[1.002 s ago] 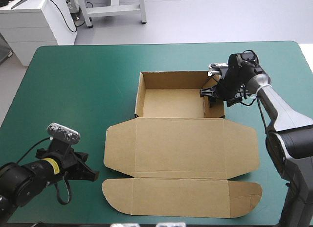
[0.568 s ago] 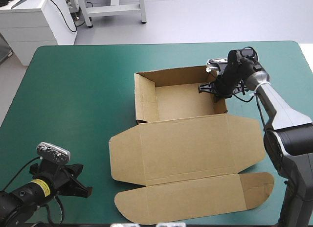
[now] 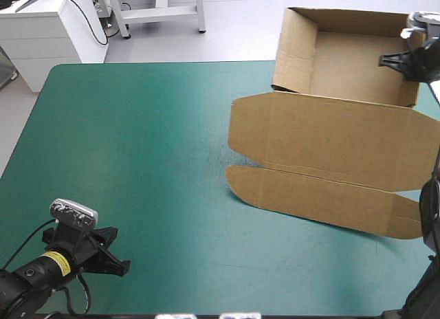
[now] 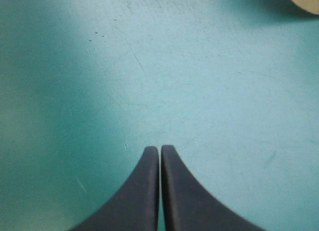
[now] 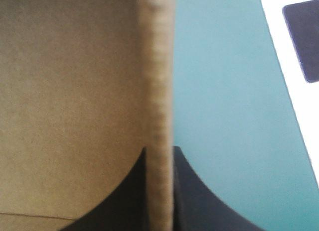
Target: Fold the box
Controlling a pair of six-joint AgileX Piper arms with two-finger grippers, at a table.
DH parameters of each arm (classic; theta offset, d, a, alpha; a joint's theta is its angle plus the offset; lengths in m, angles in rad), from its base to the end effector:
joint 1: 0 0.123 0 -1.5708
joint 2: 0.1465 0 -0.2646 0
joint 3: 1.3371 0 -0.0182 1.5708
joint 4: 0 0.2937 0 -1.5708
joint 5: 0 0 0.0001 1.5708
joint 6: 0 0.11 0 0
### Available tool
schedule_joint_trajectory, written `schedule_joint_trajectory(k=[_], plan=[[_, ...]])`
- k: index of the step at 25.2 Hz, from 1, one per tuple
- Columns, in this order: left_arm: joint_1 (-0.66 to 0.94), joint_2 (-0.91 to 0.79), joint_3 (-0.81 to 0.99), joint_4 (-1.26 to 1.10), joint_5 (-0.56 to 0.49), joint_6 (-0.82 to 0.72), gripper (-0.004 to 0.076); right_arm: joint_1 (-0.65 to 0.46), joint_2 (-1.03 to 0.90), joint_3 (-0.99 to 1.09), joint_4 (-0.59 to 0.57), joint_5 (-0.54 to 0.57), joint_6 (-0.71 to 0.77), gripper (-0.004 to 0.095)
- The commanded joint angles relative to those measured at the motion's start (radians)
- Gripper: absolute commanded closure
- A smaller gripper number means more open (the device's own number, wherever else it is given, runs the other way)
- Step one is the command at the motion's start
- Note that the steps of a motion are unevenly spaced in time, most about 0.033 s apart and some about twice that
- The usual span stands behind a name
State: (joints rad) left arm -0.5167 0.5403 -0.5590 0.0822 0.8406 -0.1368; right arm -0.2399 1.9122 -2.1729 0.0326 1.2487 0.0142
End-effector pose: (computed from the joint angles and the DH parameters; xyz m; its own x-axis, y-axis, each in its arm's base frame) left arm 0.1486 -0.0767 0.2664 -0.6169 0.2566 -0.7440 0.4044 0.9143 -0.0200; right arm 0.4497 -0.1065 0.3877 -0.7557 0.2101 -0.6203 0.2374 0.9706 0.0394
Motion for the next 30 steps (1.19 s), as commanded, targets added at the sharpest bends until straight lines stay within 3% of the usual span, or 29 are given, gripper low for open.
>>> schedule_joint_trajectory(k=[1,8,17,21,27,30], plan=[[-0.004,0.002,-0.024,0.005,-0.061,0.0,0.0731,-0.125,-0.026,-0.025,0.008,-0.005,-0.025,0.0929],[-0.004,0.002,-0.024,0.005,-0.061,0.0,0.0731,-0.281,0.12,-0.025,0.004,-0.017,-0.081,0.0929],[-0.004,0.002,-0.024,0.005,-0.061,0.0,0.0731,-0.324,0.207,-0.025,0.001,-0.004,-0.108,0.0897],[-0.004,0.002,-0.024,0.01,-0.061,0.0,0.0731,-0.325,0.211,-0.025,-0.033,-0.004,-0.108,0.0752],[-0.004,0.002,-0.024,0.008,-0.059,0.0,0.0731,-0.342,0.211,-0.025,-0.044,-0.004,-0.089,0.0353],[-0.004,0.002,-0.024,0.008,-0.059,0.0,0.0731,-0.351,0.192,-0.025,-0.041,-0.004,-0.074,0.0274]])
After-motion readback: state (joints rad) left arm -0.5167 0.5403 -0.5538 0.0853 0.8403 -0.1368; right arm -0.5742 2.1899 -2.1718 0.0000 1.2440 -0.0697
